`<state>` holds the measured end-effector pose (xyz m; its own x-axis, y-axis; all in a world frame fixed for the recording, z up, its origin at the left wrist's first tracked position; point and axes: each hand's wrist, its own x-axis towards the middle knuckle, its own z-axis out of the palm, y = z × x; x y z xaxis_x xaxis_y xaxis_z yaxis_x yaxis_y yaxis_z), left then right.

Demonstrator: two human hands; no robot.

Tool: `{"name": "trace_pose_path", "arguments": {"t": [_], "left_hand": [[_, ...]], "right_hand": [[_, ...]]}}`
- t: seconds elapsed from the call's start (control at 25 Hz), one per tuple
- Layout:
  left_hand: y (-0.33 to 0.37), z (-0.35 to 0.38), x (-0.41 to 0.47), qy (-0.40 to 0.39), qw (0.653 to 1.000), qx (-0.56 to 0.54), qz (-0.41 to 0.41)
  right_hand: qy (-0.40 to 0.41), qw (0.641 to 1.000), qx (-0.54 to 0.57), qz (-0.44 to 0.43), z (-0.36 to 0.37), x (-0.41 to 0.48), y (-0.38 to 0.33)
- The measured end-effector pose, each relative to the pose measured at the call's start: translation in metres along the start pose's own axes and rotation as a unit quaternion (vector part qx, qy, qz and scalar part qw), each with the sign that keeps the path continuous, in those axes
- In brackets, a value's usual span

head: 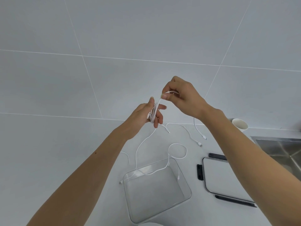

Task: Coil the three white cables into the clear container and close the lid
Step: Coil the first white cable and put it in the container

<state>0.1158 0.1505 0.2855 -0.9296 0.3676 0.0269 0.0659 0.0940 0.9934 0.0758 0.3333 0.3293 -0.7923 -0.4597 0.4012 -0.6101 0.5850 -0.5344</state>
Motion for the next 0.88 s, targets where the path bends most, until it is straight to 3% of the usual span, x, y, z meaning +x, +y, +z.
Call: {"name": "trace_pose_path", "arguments": {"t": [0.32, 0.72, 0.88], "left_hand": [[0.011, 0.009, -0.014, -0.033, 0.989, -0.145, 0.01], [0.019, 0.011, -0.018, 0.059, 0.954, -0.279, 0.093], [0.026, 0.006, -0.014, 0.064, 0.955, -0.264, 0.116]], "right_hand": [[0.043, 0.993, 0.106, 0.022, 0.008, 0.004, 0.0], [0.072, 0.983, 0.152, 0.077, 0.033, -0.011, 0.003], [0.075, 0.983, 0.145, 0.086, 0.041, -0.019, -0.003]]}}
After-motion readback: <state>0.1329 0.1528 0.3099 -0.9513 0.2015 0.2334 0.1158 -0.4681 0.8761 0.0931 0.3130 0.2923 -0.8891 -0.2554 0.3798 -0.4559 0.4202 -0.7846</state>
